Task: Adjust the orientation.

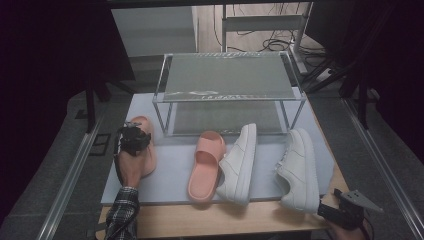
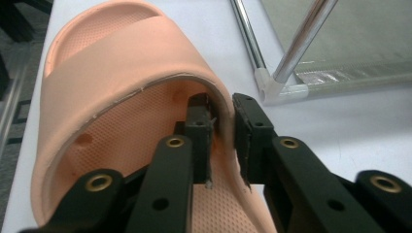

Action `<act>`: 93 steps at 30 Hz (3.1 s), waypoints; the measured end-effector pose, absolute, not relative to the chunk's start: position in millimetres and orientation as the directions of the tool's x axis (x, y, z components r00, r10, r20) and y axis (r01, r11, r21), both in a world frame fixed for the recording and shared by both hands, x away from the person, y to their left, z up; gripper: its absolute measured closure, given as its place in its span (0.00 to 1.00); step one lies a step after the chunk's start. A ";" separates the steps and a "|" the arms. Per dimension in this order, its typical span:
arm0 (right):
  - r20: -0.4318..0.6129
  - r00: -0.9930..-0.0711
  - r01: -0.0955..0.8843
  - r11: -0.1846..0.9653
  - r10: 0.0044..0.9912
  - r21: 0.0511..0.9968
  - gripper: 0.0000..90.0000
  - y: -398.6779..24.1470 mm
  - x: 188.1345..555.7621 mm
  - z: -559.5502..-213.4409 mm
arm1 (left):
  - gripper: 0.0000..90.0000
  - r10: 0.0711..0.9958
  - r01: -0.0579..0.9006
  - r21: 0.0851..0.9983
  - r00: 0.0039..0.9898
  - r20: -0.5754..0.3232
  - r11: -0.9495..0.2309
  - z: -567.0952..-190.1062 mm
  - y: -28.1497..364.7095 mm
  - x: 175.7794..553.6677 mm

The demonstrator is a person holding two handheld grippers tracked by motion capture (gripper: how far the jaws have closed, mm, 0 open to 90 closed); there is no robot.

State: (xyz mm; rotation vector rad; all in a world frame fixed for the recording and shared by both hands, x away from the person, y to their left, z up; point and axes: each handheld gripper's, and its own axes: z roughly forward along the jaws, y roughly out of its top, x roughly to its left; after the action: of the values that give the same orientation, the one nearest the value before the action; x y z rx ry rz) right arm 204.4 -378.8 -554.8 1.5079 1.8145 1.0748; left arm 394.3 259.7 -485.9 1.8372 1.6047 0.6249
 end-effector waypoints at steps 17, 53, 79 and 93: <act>0.082 -0.226 0.538 0.054 0.971 0.841 0.15 -378.5 204.2 -554.9 | 0.95 0.986 0.671 0.732 0.167 0.000 -0.114 -474.7 277.8 366.7; 0.081 -0.226 0.538 0.055 0.971 0.841 0.15 -378.5 204.2 -554.9 | 0.95 0.896 0.567 0.769 0.443 0.017 -0.295 -472.5 241.7 258.5; 0.078 -0.228 0.536 0.058 0.971 0.842 0.15 -378.6 204.1 -555.1 | 0.94 0.927 0.552 0.801 0.375 0.010 -0.232 -475.0 157.3 329.5; 0.076 -0.230 0.536 0.061 0.970 0.842 0.15 -378.6 204.0 -555.2 | 0.94 0.943 0.566 0.795 0.333 0.022 -0.218 -484.7 129.4 370.8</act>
State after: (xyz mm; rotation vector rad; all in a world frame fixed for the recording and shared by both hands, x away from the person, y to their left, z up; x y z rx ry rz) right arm 204.0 -378.6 -555.2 1.5002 1.8176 1.0727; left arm 370.8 129.4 -484.7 1.8957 1.3259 0.6822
